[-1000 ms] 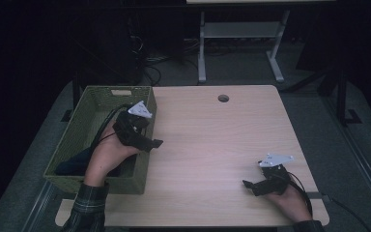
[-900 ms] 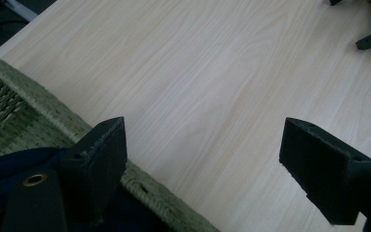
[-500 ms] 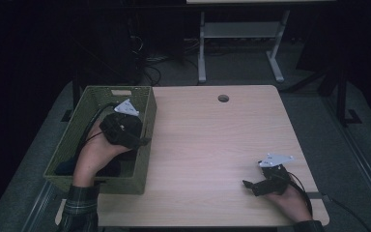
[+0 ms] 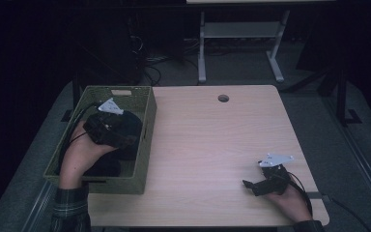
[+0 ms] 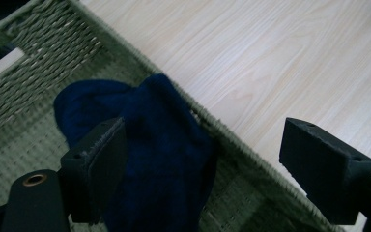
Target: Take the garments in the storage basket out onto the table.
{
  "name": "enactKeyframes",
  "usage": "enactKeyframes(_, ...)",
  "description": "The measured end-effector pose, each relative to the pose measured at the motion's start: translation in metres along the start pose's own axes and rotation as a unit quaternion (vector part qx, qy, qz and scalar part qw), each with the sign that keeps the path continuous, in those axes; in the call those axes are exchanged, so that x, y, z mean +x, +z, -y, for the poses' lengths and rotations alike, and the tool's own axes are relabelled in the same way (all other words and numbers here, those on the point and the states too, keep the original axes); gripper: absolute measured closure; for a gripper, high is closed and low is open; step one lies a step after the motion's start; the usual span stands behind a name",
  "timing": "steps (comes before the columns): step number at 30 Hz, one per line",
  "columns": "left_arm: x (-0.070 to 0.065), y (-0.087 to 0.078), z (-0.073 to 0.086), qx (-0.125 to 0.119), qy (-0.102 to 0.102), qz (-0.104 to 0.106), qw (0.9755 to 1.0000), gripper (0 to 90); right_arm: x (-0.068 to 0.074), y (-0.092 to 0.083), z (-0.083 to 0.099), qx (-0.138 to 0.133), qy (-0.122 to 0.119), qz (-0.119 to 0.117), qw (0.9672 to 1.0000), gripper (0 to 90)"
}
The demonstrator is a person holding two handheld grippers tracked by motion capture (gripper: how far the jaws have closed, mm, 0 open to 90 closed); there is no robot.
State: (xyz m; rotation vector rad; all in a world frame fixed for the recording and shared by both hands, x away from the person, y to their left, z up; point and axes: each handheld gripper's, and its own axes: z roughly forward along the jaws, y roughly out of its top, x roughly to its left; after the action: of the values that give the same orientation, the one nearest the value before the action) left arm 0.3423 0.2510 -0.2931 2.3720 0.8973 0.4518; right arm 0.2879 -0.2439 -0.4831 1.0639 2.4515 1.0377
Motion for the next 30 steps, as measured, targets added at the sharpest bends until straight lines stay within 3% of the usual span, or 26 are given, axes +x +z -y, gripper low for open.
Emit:
enactKeyframes(20,0.013,-0.001,0.018,0.050,-0.020,-0.033,0.9980,17.0,0.000,0.000,0.000,0.000,0.001,0.000,1.0000,2.4)
enactKeyframes(30,0.015,0.007,0.025,0.091,-0.025,-0.019,0.9954,19.5,0.000,0.000,0.000,0.001,0.001,0.001,1.0000,2.4)
